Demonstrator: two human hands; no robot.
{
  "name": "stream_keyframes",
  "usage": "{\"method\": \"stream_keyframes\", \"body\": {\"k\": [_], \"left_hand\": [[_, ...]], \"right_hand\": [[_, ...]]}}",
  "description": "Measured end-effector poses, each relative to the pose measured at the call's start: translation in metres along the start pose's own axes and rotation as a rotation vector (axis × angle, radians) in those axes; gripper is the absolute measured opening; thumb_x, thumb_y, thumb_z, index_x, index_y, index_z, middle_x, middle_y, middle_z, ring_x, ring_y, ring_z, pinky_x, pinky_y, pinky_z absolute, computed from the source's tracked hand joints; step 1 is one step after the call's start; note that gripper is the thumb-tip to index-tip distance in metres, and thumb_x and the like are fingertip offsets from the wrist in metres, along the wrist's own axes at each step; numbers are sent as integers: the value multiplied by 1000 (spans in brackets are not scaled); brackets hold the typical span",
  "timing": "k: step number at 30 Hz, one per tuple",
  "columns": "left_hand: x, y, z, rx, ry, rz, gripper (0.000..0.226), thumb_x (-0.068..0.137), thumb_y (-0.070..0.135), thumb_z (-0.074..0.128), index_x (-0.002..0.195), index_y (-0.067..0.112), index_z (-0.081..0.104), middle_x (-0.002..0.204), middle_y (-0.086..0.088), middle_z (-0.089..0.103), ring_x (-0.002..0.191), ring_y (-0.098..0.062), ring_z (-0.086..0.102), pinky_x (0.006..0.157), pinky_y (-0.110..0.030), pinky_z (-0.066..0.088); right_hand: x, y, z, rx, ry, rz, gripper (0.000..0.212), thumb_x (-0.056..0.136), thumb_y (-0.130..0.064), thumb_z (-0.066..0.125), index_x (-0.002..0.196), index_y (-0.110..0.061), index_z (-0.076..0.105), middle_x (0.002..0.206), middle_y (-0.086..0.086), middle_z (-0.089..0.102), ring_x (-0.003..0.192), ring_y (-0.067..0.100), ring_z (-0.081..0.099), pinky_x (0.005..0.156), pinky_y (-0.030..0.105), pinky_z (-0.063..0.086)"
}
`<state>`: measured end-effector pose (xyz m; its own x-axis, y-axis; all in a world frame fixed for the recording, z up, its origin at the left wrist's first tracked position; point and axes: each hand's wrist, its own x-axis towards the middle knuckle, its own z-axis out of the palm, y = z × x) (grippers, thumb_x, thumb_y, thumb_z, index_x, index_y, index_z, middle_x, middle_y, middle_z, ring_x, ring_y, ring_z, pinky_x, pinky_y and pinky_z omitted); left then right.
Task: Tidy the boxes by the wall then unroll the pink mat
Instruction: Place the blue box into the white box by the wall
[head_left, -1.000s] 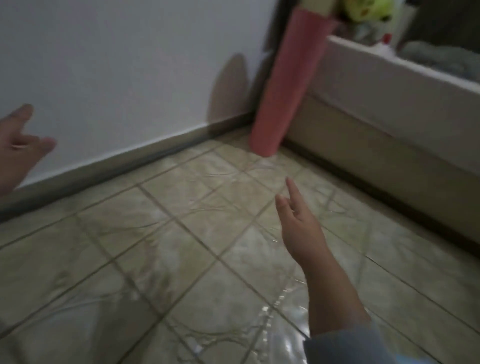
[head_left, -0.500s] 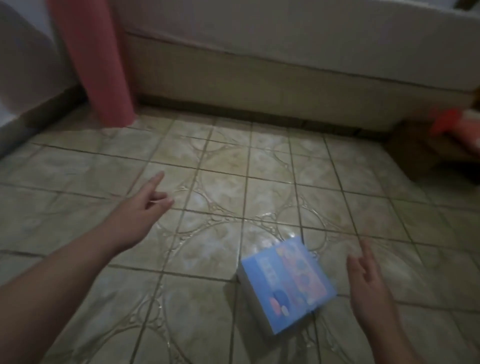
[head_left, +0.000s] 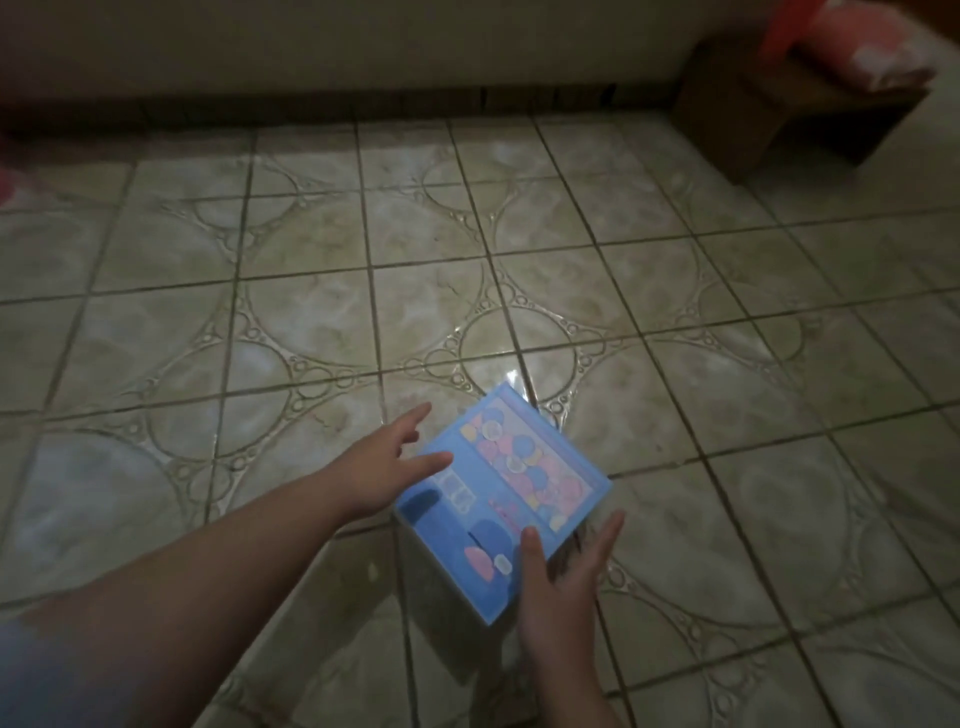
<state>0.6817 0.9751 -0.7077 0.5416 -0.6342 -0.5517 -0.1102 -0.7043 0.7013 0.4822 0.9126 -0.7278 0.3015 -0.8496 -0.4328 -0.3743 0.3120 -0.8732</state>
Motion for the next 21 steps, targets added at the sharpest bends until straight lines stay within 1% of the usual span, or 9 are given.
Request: {"method": "stream_keyframes", "body": {"k": [1, 3, 6, 8, 10, 13, 17, 19, 21], "left_hand": [[6, 0, 3, 1, -23, -13, 77, 82, 50, 61, 146, 38, 20, 147, -7, 40, 130, -25, 43, 94, -30, 35], [17, 0, 9, 7, -64, -28, 79, 81, 51, 62, 146, 40, 18, 145, -7, 42, 126, -25, 47, 92, -31, 38], [26, 1, 11, -36, -131, -38, 73, 81, 47, 64, 142, 45, 23, 136, 0, 51, 113, -21, 57, 93, -35, 45], [27, 2, 10, -85, -183, -14, 57, 82, 43, 65, 129, 54, 35, 122, 9, 61, 98, -12, 64, 86, -32, 50], [26, 3, 9, -114, -203, 9, 51, 83, 38, 66, 125, 52, 40, 113, 12, 64, 93, -8, 65, 82, -30, 51], [16, 3, 3, -146, -178, 17, 62, 84, 33, 66, 131, 53, 32, 117, 9, 63, 93, -7, 64, 75, -25, 50], [-12, 3, -22, -285, -93, 50, 70, 83, 28, 67, 137, 52, 28, 118, 12, 63, 96, -8, 66, 79, -27, 52], [-32, 1, -43, -383, -6, 53, 69, 83, 26, 67, 135, 53, 31, 116, 14, 65, 94, -8, 67, 77, -27, 54], [-55, -5, -68, -474, 85, 65, 67, 83, 23, 67, 135, 52, 34, 115, 14, 66, 93, -8, 68, 77, -26, 56]], "right_hand": [[1, 2, 4, 13, 23, 16, 89, 89, -39, 59, 125, -72, -16, 134, -12, 38, 95, 6, 57, 78, 33, 51], [4, 7, 9, 23, 60, 48, 87, 88, -43, 57, 125, -72, -16, 125, -13, 43, 89, 4, 59, 67, 28, 50], [8, 11, 18, -2, 54, 84, 84, 88, -47, 55, 137, -61, -12, 133, -7, 47, 99, 16, 62, 71, 33, 52], [10, 12, 23, -13, 45, 73, 81, 89, -47, 53, 140, -57, -9, 133, -3, 50, 97, 15, 62, 70, 31, 50], [13, 13, 25, -20, 35, 57, 80, 89, -48, 52, 140, -57, -8, 134, 0, 51, 101, 19, 61, 78, 36, 51], [16, 6, 24, 3, -17, 59, 74, 87, -49, 52, 136, -63, -2, 127, 2, 55, 97, 19, 63, 79, 42, 53], [11, -22, 31, 85, -140, 11, 71, 79, -55, 55, 128, -74, 7, 118, 0, 61, 90, 19, 69, 77, 50, 57], [6, -40, 43, 124, -213, -28, 65, 85, -48, 57, 117, -82, 12, 112, -5, 64, 85, 18, 72, 69, 47, 59], [1, -60, 60, 174, -316, -62, 68, 90, -34, 59, 114, -83, 19, 111, -10, 66, 84, 17, 72, 61, 42, 59]]}}
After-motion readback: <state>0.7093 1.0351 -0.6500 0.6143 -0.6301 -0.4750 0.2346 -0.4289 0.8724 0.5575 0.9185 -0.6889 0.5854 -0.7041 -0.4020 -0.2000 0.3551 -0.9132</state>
